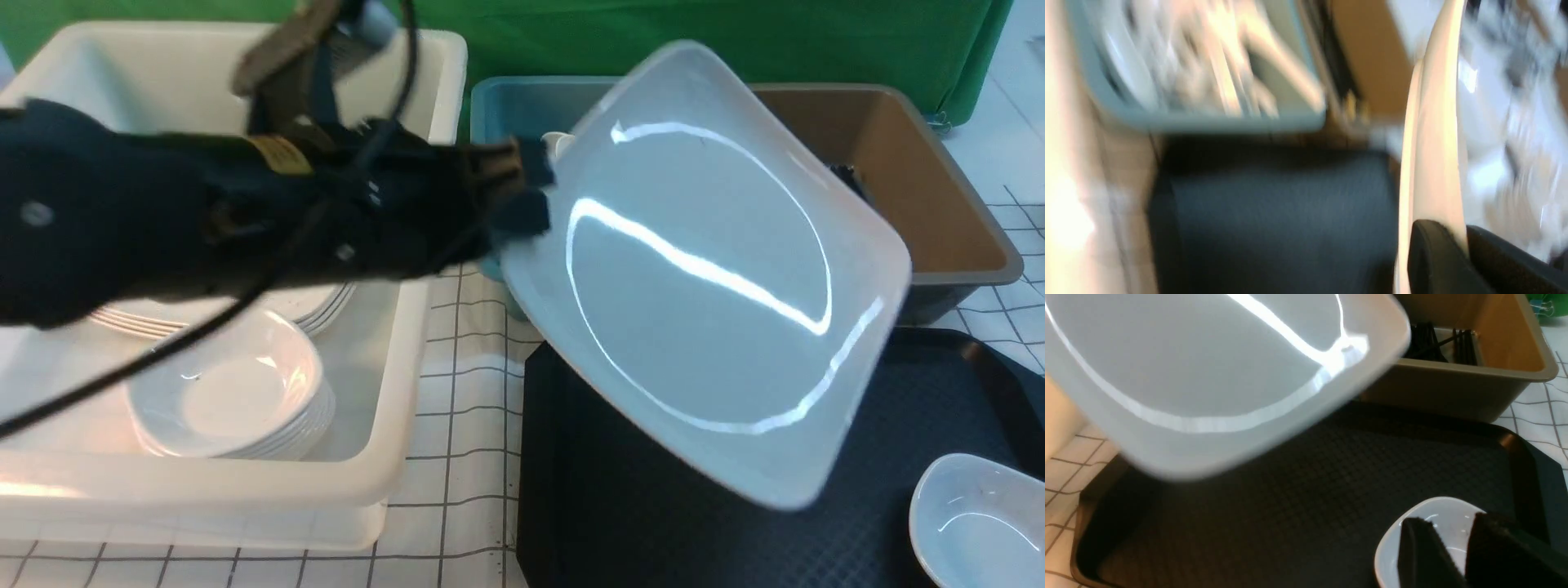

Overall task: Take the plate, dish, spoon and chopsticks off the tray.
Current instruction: Use the left arm to put the plate into the large storage box on the left, then use the right arm to grab a small plate from the dinner plate

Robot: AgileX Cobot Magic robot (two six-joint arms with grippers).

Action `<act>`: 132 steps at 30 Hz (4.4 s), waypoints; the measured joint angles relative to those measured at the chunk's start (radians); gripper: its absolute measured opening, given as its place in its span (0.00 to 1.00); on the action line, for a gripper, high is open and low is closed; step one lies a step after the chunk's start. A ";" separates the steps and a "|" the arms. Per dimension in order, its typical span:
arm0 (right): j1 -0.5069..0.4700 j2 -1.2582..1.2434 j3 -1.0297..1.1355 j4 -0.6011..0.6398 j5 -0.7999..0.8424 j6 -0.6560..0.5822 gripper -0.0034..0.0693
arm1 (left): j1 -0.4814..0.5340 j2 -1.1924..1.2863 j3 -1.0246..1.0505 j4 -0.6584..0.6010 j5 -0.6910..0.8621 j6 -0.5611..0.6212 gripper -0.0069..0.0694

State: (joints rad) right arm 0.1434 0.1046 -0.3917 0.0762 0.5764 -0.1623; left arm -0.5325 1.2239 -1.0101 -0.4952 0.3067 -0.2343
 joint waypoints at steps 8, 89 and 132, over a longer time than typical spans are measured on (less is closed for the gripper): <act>0.000 0.000 0.000 0.000 0.000 0.000 0.38 | 0.488 -0.147 0.000 0.020 0.063 0.023 0.12; 0.000 0.000 0.000 0.006 0.000 0.035 0.36 | 1.007 0.598 -0.406 -0.284 0.841 0.712 0.09; 0.290 1.576 -0.438 -0.522 0.218 0.476 0.68 | 0.519 0.367 -0.407 -0.077 0.877 0.668 0.09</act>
State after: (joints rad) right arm 0.4335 1.6808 -0.8297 -0.4453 0.7941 0.3135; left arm -0.0133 1.5904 -1.4174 -0.5720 1.1837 0.4339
